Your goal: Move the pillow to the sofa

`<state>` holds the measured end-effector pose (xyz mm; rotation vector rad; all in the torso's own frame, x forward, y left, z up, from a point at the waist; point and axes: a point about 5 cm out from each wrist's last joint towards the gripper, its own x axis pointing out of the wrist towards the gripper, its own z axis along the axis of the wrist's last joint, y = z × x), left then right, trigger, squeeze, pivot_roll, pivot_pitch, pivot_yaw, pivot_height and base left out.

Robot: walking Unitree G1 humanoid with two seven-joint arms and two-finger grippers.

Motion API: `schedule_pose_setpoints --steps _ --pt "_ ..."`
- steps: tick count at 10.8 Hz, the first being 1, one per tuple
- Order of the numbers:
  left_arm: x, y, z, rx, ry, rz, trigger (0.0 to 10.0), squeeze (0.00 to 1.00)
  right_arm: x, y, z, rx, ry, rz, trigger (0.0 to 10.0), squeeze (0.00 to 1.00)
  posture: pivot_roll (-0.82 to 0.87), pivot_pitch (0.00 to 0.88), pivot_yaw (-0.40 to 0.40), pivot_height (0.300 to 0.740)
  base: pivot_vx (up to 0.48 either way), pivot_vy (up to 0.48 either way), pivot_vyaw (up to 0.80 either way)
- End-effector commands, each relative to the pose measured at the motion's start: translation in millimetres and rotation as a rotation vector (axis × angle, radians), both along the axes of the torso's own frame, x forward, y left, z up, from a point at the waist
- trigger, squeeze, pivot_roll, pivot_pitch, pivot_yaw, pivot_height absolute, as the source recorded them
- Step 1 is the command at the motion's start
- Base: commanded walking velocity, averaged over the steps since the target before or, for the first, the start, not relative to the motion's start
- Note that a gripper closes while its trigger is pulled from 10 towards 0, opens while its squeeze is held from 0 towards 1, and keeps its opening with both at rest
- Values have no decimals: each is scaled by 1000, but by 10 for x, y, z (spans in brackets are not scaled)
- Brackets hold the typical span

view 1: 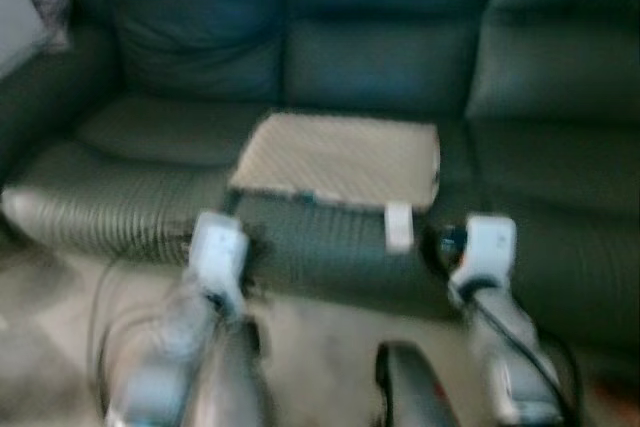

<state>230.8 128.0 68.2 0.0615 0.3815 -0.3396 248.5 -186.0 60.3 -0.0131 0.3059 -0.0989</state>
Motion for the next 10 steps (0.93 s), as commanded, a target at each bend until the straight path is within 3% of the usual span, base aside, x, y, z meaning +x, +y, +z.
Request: schedule_pose_setpoints --steps 1,6,10 --pt "59 74 89 15 -40 15 10000 0 38 62 39 7 -20 15 10000 0 -30 79 49 611 0 0 0" --pt "57 49 112 -4 -53 -4 10000 0 58 65 56 9 -34 18 10000 0 -29 75 51 611 0 0 0" --pt "48 40 113 -13 -52 -11 10000 0 56 78 63 -2 -38 32 10000 0 -31 79 50 611 271 0 0"
